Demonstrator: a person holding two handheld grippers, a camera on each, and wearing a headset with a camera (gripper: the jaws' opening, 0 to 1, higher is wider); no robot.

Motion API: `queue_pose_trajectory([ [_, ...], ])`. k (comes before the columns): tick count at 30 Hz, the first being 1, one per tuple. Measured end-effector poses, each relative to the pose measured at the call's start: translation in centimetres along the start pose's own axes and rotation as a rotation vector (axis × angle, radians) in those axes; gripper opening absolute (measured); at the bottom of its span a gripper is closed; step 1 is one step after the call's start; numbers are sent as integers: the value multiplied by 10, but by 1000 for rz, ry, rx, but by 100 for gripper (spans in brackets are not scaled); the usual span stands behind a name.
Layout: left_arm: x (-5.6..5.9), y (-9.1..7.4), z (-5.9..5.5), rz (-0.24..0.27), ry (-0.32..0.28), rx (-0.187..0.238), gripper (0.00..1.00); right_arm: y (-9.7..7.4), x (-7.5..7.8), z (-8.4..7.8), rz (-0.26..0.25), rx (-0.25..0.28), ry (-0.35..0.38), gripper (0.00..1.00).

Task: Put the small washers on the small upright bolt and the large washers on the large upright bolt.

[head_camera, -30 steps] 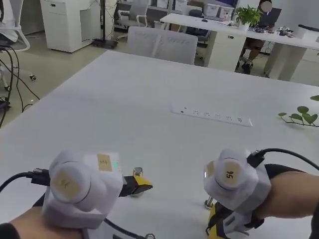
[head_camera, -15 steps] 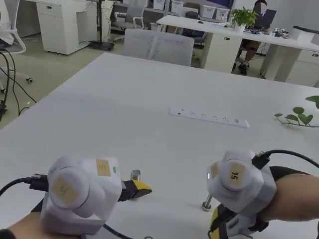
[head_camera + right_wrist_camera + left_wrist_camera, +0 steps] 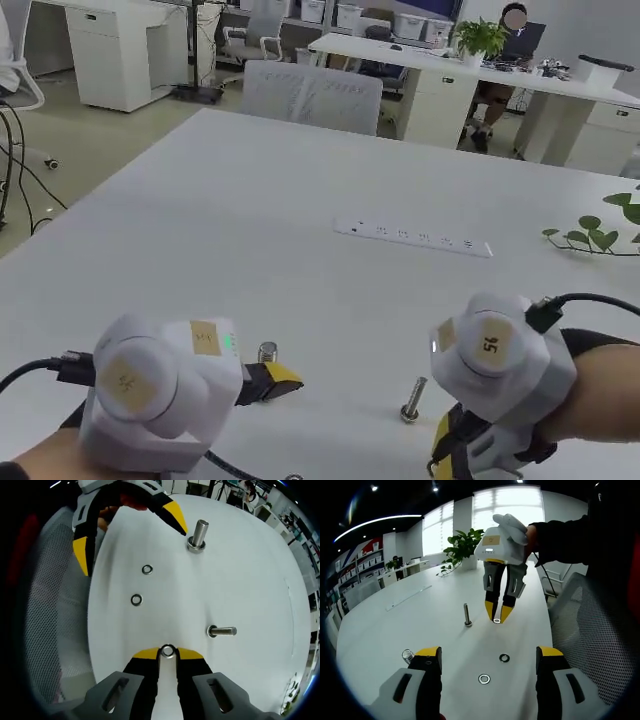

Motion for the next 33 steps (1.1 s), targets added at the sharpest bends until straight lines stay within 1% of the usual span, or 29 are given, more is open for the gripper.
queue_pose_trajectory([
  [3,0,0,0,0,4,0,77,-4,-1,-2,-1,-8,4,14],
  [11,-1,-1,0,6,5,4,76,-18,0,-2,-13,-7,7,14],
  [18,-1,-1,0,9,3,5,76,-32,7,-2,-35,-1,13,14],
  [26,-2,-2,-1,13,2,2,77,-41,13,-2,-52,5,12,14],
  [33,-3,-2,-1,16,2,0,76,-49,21,2,-69,10,3,14],
])
Point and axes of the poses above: the centre of the closed fingertips' face, and the gripper's own axes: y roughly forward along the fingers, x roughly to its right, z roughly out of its top, the point moved 6 cm from there along -y, roughly backward along the fingers
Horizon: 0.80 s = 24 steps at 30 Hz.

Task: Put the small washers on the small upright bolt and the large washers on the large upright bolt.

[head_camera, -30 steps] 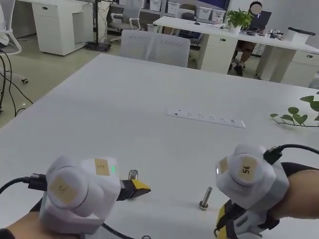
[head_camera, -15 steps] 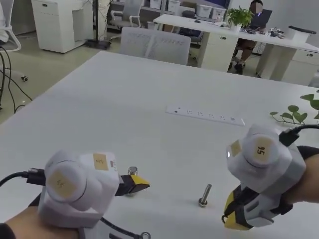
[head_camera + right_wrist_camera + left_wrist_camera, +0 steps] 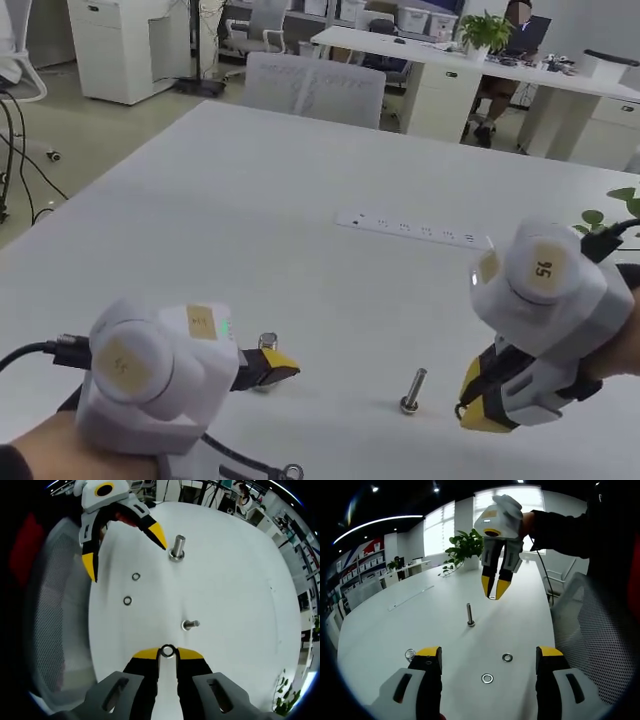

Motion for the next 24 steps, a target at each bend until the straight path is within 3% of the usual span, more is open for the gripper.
queue_pose_trajectory([
  [16,-2,0,-1,7,-7,3,76,-9,25,21,-25,10,-58,14],
  [24,-4,-1,-2,11,-13,3,76,-4,34,29,-21,11,-83,14],
])
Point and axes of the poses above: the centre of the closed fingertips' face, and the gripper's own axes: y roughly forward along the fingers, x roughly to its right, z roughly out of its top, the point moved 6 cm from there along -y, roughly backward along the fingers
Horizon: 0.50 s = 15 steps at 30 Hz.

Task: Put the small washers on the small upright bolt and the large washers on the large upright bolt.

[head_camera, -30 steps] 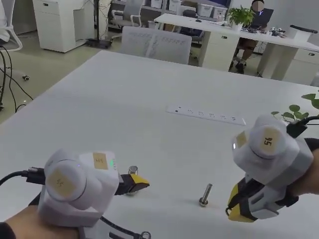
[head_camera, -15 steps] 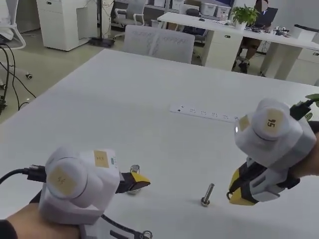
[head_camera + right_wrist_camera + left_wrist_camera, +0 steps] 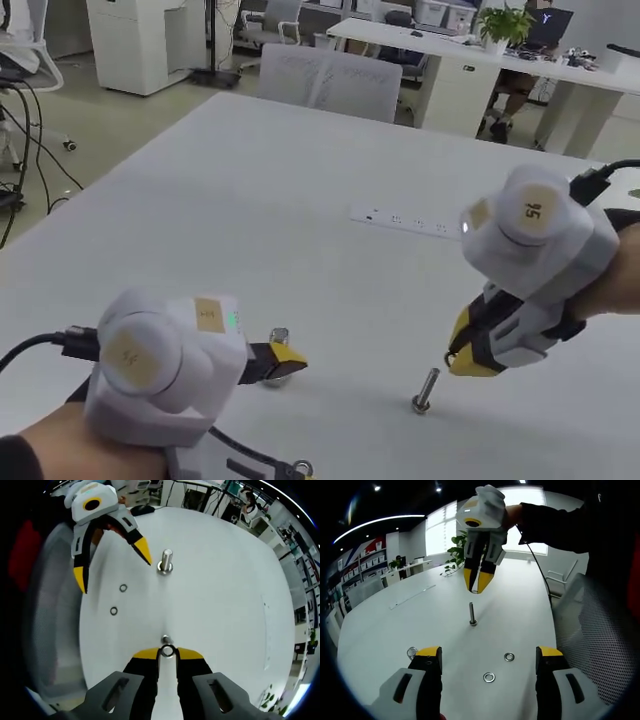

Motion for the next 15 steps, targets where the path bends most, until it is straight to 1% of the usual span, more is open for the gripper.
queue_pose_trajectory([
  [10,-2,1,-1,3,-8,-4,76,11,3,1,18,-4,-15,14],
  [15,-2,0,-2,6,-14,-4,76,17,3,-1,31,-8,-19,14],
])
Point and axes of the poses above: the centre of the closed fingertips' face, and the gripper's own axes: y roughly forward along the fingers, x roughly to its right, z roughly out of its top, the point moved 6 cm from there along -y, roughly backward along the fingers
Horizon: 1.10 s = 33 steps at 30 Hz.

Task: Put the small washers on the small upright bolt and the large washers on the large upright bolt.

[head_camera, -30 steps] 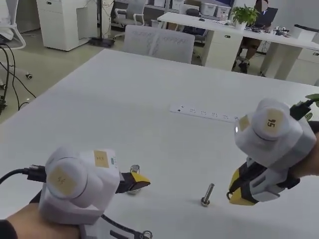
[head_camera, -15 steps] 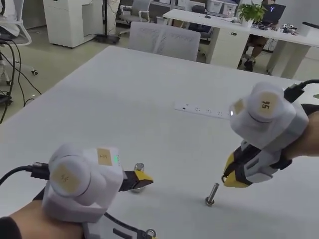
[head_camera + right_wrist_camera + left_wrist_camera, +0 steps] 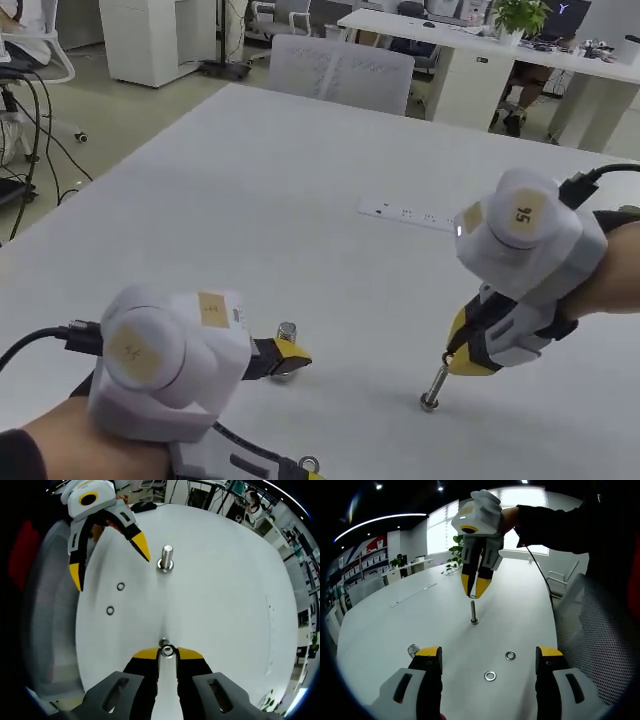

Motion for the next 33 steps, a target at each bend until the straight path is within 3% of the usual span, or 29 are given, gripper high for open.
queue_pose_trajectory([
  [33,1,2,-4,-1,-15,-8,76,28,4,-9,46,-5,18,14],
])
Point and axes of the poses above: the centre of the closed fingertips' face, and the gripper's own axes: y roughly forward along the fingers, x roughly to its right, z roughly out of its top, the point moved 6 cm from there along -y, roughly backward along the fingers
